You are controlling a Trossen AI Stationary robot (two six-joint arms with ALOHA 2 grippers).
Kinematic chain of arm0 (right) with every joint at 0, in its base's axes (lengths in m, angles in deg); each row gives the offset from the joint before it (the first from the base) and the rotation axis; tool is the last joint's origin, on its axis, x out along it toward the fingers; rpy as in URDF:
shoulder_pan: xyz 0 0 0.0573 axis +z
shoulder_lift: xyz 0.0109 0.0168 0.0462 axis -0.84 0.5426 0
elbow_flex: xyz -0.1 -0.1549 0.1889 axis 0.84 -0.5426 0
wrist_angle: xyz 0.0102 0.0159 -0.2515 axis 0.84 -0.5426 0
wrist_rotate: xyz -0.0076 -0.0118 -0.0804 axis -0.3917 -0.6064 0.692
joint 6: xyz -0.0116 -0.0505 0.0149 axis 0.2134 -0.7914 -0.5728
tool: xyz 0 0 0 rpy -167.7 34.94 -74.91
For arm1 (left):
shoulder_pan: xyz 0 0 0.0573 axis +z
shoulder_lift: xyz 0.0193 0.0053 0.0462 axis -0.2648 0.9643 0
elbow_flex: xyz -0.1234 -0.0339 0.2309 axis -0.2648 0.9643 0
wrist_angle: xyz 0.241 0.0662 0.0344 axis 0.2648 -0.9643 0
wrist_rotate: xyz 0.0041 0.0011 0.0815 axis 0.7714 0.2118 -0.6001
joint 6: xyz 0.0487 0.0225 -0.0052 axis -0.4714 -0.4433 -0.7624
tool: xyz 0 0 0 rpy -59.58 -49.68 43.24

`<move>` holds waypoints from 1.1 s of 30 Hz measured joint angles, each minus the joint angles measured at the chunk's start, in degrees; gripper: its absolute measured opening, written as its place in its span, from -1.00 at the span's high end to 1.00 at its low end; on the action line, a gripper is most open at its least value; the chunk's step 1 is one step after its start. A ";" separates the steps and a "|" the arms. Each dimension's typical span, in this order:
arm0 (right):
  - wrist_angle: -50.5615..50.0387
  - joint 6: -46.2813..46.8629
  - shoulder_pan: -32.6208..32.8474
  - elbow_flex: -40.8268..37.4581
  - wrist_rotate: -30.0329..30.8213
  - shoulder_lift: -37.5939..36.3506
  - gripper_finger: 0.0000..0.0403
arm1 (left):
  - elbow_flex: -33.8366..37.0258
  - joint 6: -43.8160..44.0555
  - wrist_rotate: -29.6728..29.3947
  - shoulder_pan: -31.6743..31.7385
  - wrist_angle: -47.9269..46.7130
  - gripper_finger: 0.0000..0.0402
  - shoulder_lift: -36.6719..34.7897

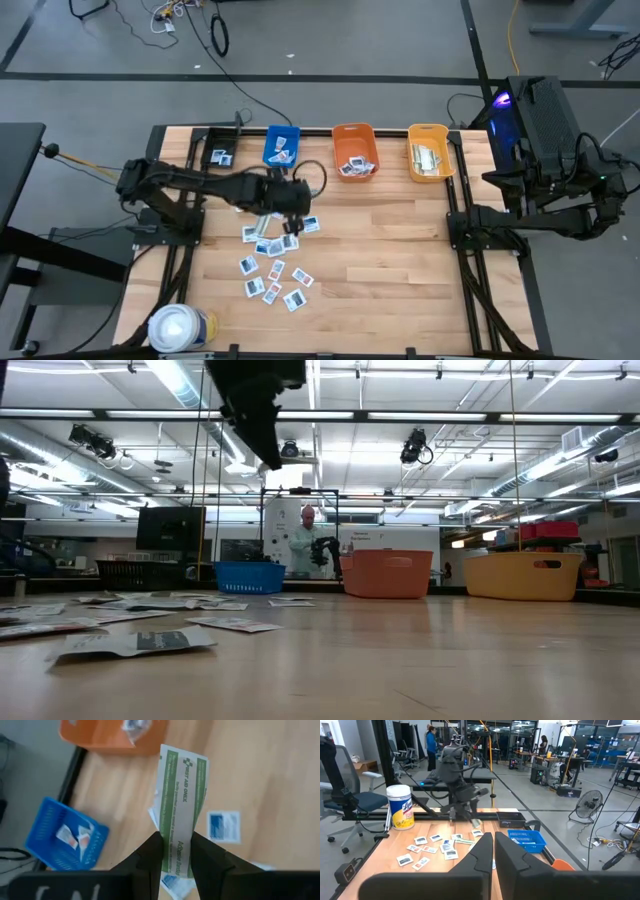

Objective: Pick & Place First Aid Supplies
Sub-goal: Put the bandage into the yellow bin

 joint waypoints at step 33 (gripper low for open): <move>6.66 7.79 -0.02 -0.04 6.36 0.06 0.89 | 0.00 -21.34 5.07 10.71 39.27 0.52 0.00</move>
